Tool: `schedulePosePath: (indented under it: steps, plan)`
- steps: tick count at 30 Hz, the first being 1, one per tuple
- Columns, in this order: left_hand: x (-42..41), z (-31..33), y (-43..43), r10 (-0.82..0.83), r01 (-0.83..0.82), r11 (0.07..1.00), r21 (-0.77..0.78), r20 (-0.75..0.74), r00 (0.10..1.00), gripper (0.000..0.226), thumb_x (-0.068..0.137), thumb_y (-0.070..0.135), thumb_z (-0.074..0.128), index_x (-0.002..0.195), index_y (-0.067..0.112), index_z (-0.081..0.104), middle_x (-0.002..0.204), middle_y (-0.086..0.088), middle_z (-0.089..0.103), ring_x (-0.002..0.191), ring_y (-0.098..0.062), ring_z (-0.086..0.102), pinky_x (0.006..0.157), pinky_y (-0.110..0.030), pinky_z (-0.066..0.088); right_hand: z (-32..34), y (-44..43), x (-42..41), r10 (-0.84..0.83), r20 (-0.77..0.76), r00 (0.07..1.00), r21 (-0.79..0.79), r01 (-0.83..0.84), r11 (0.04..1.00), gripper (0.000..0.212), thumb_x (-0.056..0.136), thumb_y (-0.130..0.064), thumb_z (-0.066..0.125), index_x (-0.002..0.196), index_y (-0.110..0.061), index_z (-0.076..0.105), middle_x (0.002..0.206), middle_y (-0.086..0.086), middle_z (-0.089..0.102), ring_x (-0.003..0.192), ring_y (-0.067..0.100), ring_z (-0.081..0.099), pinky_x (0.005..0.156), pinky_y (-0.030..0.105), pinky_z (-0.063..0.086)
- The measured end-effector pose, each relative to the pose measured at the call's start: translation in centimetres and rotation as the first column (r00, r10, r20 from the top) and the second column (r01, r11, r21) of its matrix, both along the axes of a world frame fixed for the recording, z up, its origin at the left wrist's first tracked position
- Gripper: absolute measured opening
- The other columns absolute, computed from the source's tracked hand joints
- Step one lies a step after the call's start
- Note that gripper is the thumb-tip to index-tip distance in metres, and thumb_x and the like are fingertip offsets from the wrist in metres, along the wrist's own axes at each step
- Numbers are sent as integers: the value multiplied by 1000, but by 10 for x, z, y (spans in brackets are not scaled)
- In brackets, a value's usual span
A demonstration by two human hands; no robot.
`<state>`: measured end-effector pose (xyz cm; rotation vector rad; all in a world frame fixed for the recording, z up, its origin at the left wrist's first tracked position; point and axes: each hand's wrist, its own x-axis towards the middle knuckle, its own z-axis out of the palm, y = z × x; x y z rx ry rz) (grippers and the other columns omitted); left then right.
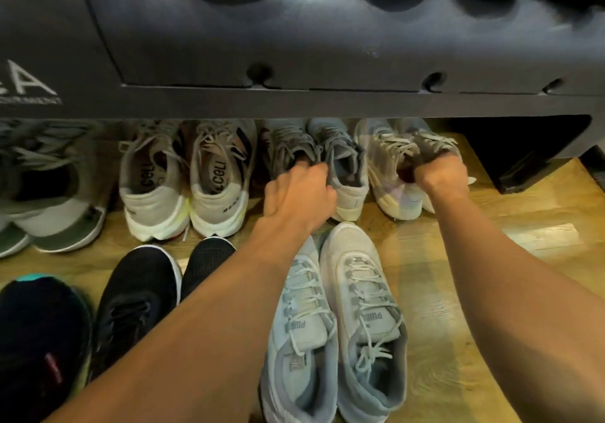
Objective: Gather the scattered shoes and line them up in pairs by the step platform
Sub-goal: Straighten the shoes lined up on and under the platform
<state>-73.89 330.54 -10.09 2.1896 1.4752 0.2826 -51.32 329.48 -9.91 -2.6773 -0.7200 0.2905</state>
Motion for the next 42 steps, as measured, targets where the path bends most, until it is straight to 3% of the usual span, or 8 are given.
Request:
schedulePosePath:
  steps: [4,8,15,21,28,33,37,42]
  plan:
    - [-17,22,-5,96,-92,993,-67,50,994,34,91,31,49,123,21,56,128,-10,53,114,-36,53,89,-42,42,34,5,-67,92,102,990,175,-109,979,32,86,-19,57,112,0,60,120,21,60,115,39,54,99,45,43]
    - [-50,53,-25,244,-234,968,-94,108,964,36,92,26,50,127,18,54,129,-10,50,115,-32,51,90,-43,44,64,-26,-169,372,136,918,231,-394,890,28,87,-15,48,112,-8,57,118,15,58,111,34,53,93,44,40]
    - [-194,111,-102,450,-448,874,-189,-37,892,34,92,27,47,124,18,54,127,-9,50,116,-32,50,87,-44,42,121,-96,-335,667,-270,695,176,-645,744,35,88,-20,47,122,-17,55,123,8,59,113,29,54,89,36,41]
    - [-338,124,-171,622,-665,702,-256,-233,747,32,90,15,52,121,11,54,124,-13,53,113,-33,53,90,-42,42,134,-165,-462,802,-398,445,74,-856,512,24,88,-13,48,110,-16,58,111,9,64,104,32,58,76,36,44]
    - [-414,64,-205,270,-457,798,-392,-447,853,36,95,10,43,131,8,42,130,-17,52,118,-35,51,92,-42,42,66,-207,-551,839,-422,344,-274,-930,243,35,93,-11,46,128,-11,42,129,12,48,121,32,44,87,44,44]
    - [-440,26,-205,128,-291,889,-352,-421,898,35,95,11,49,130,7,44,126,-17,55,115,-34,54,91,-41,44,27,-212,-560,832,-370,414,-346,-892,290,58,88,1,52,140,-10,30,127,16,47,120,35,45,86,43,45]
    - [-446,14,-202,6,-164,949,-268,-505,863,34,91,0,44,124,5,48,116,-18,59,106,-36,58,82,-39,47,15,-212,-560,908,-232,350,-341,-903,261,61,84,6,52,138,-12,32,115,14,54,106,35,54,68,39,38]
    - [-456,19,-193,-67,-64,975,-213,-554,830,33,90,-1,43,121,9,52,115,-15,60,105,-34,58,76,-35,42,15,-207,-561,940,-104,325,-332,-902,276,54,79,9,55,128,-8,41,109,13,58,100,34,56,64,38,37]
